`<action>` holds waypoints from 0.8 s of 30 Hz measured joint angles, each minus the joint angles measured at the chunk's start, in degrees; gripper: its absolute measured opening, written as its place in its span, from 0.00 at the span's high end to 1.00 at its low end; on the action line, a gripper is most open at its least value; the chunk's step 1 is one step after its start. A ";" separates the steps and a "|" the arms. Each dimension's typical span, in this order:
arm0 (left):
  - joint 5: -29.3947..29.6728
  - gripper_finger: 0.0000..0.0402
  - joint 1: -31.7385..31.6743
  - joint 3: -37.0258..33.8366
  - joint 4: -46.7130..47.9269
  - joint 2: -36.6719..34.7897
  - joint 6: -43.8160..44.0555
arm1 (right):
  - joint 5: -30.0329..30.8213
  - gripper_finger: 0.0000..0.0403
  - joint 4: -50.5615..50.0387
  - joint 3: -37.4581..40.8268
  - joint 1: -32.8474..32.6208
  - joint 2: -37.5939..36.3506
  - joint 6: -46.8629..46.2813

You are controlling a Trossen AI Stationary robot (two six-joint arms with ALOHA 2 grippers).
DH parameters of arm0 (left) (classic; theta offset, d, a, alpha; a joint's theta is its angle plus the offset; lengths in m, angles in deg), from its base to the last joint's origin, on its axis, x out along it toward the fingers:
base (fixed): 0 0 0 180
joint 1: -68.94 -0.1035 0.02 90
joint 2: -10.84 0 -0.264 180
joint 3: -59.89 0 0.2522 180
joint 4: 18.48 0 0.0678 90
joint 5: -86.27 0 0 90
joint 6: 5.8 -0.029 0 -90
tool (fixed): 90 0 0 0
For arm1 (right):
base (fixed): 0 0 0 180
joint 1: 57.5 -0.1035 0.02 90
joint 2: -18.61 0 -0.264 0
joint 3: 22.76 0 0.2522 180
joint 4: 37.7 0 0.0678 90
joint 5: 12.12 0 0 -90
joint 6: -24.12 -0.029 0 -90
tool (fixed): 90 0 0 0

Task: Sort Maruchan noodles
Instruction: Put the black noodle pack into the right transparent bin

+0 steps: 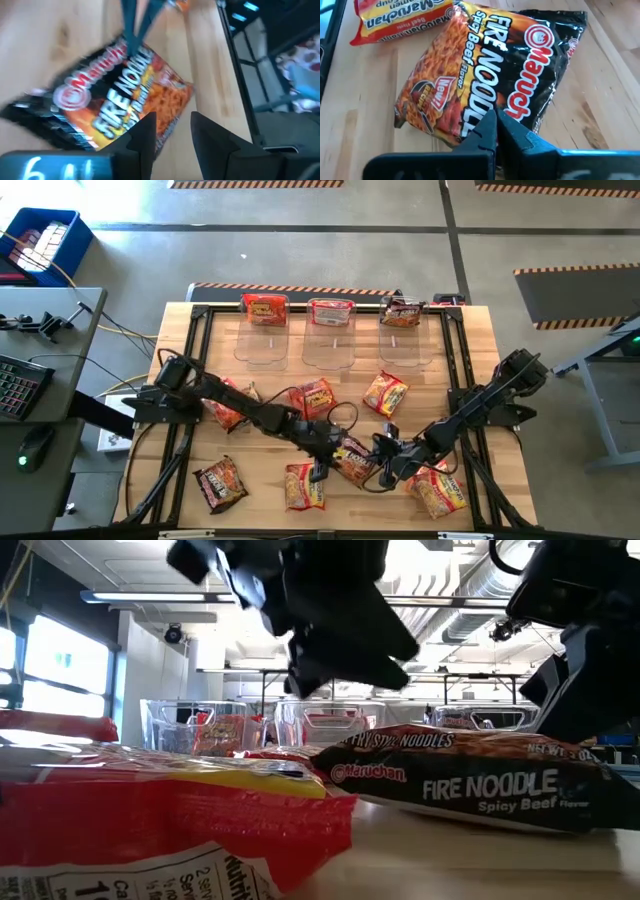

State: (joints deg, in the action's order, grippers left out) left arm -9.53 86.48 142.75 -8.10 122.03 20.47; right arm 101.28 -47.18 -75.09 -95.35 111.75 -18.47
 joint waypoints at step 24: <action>4.61 0.67 -4.51 0.02 6.80 -1.98 2.13 | 2.11 1.00 -8.33 0.00 -4.65 -2.12 -0.78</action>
State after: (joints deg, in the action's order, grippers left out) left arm -4.92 81.97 142.77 -1.30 120.05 22.60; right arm 103.39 -55.51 -75.08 -100.00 109.63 -19.25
